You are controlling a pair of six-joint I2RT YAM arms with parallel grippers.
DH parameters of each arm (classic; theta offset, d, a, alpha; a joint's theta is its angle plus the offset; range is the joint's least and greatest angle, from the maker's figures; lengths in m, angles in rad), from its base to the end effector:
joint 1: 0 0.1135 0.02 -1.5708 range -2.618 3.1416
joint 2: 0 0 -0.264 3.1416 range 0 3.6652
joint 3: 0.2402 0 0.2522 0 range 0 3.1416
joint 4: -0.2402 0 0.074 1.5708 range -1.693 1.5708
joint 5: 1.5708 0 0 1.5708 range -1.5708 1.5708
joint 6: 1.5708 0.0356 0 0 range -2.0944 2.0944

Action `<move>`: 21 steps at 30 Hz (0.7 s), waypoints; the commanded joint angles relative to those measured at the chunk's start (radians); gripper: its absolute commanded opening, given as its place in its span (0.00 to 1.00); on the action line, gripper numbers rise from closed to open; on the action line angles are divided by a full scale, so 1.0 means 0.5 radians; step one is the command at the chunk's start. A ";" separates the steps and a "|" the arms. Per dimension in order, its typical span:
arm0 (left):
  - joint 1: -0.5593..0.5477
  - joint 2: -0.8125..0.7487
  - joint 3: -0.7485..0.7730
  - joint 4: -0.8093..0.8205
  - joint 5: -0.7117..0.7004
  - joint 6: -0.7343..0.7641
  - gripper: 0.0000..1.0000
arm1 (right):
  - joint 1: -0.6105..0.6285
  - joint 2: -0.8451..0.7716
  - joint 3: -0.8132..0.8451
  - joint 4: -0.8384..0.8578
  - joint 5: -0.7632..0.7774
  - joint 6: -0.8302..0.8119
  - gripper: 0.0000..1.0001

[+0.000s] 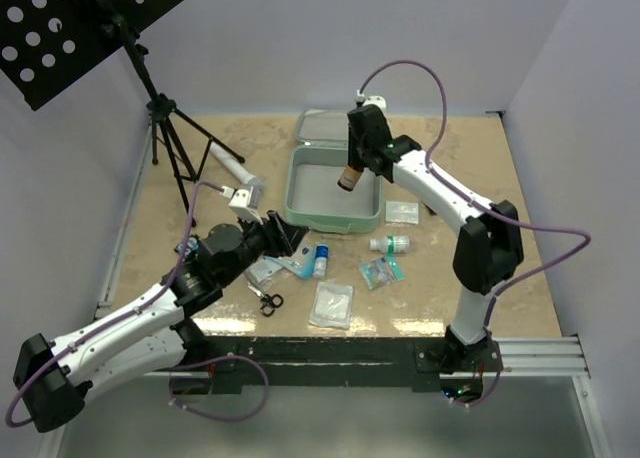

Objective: Organize the medicine kit
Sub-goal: Place the pill bottle in the medicine box.

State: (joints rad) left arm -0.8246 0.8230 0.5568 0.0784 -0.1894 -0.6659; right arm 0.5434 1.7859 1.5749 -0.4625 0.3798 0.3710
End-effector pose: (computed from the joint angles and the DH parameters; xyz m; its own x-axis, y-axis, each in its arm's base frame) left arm 0.1404 -0.1420 0.2802 -0.4676 -0.3880 -0.7943 0.3901 0.7158 -0.5793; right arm 0.3596 0.2018 0.3120 -0.5817 0.0420 -0.8123 -0.0228 0.9974 0.0679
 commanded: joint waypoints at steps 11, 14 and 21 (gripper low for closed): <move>0.014 0.004 -0.067 0.067 0.106 0.034 0.62 | -0.056 0.484 0.507 -0.314 0.246 -0.300 0.00; 0.014 0.044 -0.073 0.098 0.136 0.034 0.62 | -0.065 0.530 0.519 -0.311 0.259 -0.328 0.00; 0.011 0.087 -0.070 0.098 0.149 0.040 0.62 | -0.068 0.677 0.572 -0.339 0.311 -0.316 0.00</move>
State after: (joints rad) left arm -0.8246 0.8642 0.5251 0.0879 -0.1303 -0.6613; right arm 0.5144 2.1185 1.8133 -0.6369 0.4892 0.2241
